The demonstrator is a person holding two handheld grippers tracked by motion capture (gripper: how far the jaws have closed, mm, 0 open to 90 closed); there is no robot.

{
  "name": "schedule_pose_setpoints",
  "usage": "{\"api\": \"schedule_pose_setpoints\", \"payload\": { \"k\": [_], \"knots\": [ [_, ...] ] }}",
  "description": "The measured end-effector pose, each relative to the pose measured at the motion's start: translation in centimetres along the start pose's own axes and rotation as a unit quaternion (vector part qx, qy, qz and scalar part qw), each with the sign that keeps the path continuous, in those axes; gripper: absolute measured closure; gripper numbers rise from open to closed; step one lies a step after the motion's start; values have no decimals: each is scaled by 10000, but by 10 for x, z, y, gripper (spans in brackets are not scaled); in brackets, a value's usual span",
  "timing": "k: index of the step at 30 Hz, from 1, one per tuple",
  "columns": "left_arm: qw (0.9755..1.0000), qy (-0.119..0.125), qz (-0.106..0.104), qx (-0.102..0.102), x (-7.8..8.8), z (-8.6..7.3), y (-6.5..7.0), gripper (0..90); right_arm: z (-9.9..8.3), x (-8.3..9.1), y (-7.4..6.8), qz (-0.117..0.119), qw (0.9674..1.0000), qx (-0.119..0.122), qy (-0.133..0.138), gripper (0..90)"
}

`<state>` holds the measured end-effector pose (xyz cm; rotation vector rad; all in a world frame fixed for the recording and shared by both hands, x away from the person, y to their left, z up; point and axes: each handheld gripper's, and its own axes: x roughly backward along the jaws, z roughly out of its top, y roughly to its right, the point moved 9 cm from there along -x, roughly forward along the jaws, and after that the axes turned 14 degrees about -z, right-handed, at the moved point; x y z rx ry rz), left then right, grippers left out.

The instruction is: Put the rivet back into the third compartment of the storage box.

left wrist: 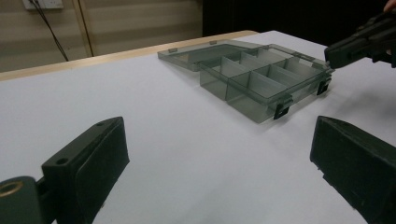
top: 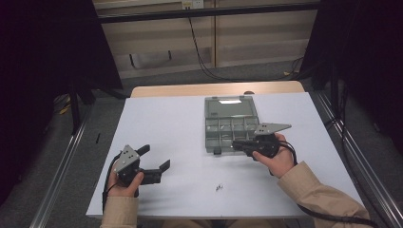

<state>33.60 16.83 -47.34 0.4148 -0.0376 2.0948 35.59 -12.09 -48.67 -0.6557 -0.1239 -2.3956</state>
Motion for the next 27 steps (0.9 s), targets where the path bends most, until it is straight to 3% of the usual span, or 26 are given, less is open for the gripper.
{"api": "schedule_pose_setpoints", "payload": {
  "k": [11,22,27],
  "knots": [
    [10000,10,-12,3,0,0,0,41,23,-9,29,-351,9992,-146,133,855],
    [10000,10,-18,0,0,0,0,42,28,-22,43,-631,9978,-153,102,855],
    [10000,-2,21,17,1,0,0,42,34,-26,58,-864,9958,-281,127,855]
  ]
}}
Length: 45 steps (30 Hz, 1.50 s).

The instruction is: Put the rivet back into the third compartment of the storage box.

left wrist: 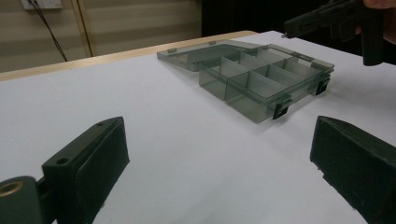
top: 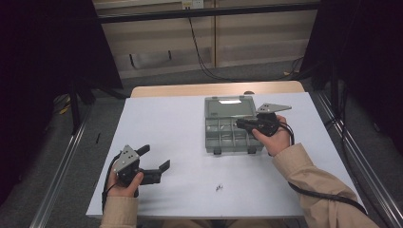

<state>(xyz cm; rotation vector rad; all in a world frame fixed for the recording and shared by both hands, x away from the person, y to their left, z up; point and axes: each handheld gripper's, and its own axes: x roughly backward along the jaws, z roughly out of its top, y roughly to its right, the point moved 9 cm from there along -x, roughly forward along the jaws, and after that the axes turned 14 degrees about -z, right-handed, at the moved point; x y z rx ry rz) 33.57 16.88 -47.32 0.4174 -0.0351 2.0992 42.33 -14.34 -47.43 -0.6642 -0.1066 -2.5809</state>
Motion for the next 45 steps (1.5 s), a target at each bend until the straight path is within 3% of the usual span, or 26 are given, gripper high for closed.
{"api": "schedule_pose_setpoints", "payload": {
  "k": [11,25,27,36,45],
  "knots": [
    [10000,18,-30,-4,-1,0,0,42,-7,-17,22,-339,9992,-109,-176,854],
    [10000,15,-34,-2,1,0,1,42,-7,-29,19,-486,9984,-107,-286,849],
    [10000,10,-28,-4,1,0,0,42,-6,-30,19,-508,9982,-101,-300,812],
    [10000,9,-19,-3,1,0,1,43,-6,-23,15,-373,9989,-116,-255,769],
    [10000,-24,-7,-44,0,0,1,43,-4,-6,6,-116,9998,-157,-37,636]
  ]
}}
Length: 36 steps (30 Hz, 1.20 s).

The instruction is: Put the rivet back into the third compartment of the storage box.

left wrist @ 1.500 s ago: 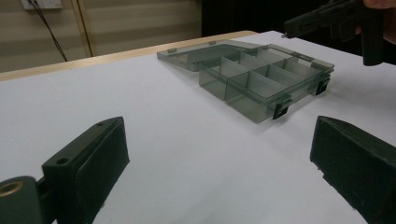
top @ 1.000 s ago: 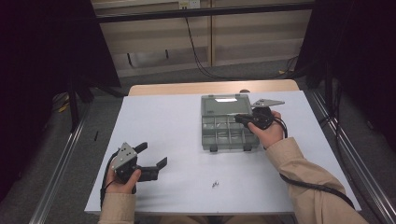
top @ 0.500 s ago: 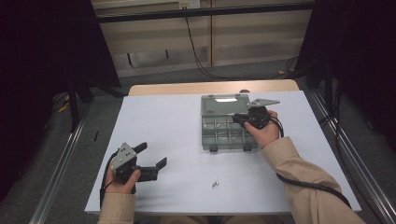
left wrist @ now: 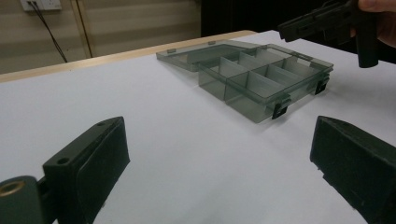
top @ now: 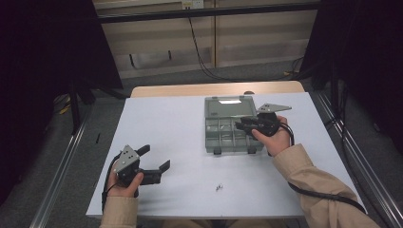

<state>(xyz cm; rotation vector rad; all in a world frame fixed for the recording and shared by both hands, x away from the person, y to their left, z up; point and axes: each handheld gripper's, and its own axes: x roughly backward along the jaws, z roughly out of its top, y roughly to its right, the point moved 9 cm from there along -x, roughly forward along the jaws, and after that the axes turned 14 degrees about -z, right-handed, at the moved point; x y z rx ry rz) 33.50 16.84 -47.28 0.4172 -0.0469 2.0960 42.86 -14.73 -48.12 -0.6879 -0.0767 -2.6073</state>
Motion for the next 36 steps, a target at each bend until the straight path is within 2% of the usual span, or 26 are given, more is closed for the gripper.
{"api": "schedule_pose_setpoints", "payload": {
  "k": [5,8,11,17,26,36],
  "knots": [
    [10000,-8,-2,-8,-1,0,0,43,-3,7,-7,123,9999,80,59,579],
    [10000,5,-2,6,0,0,0,43,-6,9,-9,120,9999,84,67,515],
    [10000,10,-4,-10,0,1,0,43,-8,12,-11,166,9998,74,87,504],
    [10000,-9,2,7,0,0,0,43,-14,23,-19,361,9992,33,187,375],
    [10000,27,-10,20,0,1,0,43,-22,35,-35,580,9979,200,206,292],
    [10000,12,-2,11,0,0,0,44,-30,47,-56,875,9950,425,241,261]
  ]
}}
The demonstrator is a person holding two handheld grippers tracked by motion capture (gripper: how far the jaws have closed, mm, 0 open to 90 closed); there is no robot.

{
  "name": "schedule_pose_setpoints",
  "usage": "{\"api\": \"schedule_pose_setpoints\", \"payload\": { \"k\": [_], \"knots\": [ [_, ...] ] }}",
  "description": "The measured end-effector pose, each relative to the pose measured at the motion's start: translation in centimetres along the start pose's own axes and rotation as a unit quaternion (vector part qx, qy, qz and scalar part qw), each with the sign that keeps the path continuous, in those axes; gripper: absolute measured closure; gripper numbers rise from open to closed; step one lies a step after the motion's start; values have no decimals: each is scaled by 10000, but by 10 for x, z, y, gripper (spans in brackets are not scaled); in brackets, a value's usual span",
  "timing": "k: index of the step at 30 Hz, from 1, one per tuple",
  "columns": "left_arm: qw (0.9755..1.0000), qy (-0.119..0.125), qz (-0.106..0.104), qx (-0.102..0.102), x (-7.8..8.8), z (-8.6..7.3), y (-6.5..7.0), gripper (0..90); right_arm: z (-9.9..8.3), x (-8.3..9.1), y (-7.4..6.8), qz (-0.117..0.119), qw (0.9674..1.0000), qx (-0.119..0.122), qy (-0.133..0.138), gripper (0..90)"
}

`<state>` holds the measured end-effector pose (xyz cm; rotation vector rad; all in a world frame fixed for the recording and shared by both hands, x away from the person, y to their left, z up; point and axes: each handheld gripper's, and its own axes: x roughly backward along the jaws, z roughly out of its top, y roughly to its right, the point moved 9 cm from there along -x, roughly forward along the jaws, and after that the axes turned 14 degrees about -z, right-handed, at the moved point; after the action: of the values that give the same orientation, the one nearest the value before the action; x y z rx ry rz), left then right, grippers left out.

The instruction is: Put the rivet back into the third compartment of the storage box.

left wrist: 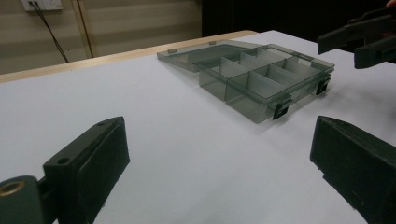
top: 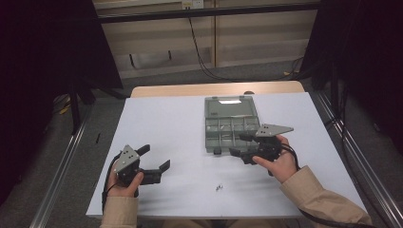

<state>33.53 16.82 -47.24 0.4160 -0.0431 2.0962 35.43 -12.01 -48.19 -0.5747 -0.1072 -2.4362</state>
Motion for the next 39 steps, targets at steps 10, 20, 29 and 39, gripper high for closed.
{"api": "schedule_pose_setpoints", "payload": {
  "k": [10,20,29,39],
  "knots": [
    [10000,32,4,9,0,0,0,44,-12,1,-21,353,9991,217,-105,235],
    [10000,-14,29,-20,0,0,0,44,-18,0,-36,589,9973,417,-163,221],
    [10000,14,5,13,-1,1,1,43,-26,0,-53,794,9951,536,-231,216],
    [10000,2,-22,-7,-1,0,1,44,-34,-3,-67,935,9922,752,-325,216]
  ]
}}
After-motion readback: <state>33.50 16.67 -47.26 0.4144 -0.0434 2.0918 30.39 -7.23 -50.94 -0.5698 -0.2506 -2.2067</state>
